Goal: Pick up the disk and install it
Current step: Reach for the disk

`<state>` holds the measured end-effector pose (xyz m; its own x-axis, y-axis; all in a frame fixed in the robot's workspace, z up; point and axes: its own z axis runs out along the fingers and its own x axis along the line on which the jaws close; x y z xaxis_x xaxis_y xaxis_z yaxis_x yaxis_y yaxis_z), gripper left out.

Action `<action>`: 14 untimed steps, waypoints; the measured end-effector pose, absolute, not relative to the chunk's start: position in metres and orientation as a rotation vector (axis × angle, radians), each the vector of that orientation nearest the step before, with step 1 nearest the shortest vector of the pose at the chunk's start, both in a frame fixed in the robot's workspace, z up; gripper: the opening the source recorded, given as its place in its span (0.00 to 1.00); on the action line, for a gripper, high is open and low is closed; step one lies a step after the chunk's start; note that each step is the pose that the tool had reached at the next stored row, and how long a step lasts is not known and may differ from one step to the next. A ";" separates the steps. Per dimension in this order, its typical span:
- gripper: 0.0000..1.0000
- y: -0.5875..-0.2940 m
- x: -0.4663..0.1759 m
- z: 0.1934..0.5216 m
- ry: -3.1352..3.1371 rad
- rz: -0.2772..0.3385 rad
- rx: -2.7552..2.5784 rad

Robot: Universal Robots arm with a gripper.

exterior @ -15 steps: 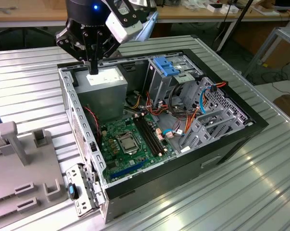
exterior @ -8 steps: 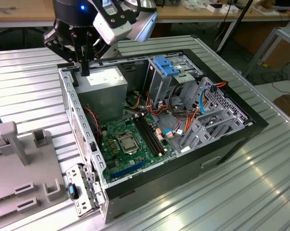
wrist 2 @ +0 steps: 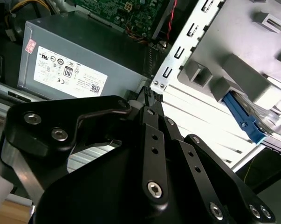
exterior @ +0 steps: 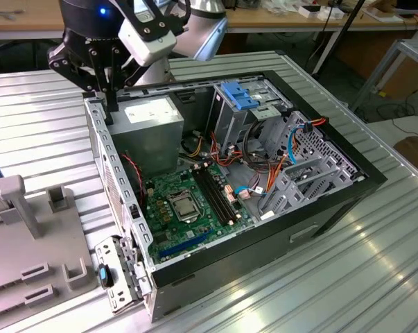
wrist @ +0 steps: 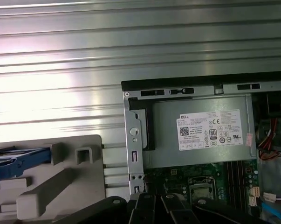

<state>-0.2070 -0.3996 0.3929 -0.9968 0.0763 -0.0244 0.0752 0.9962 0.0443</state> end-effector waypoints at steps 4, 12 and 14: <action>0.11 -0.400 -0.217 0.393 3.112 0.068 0.118; 0.11 -0.400 -0.235 0.393 3.112 0.068 0.118; 0.11 -0.400 -0.240 0.393 3.112 0.068 0.118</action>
<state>-0.2401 -0.4001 0.3926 -0.9968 0.0761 -0.0245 0.0750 0.9962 0.0444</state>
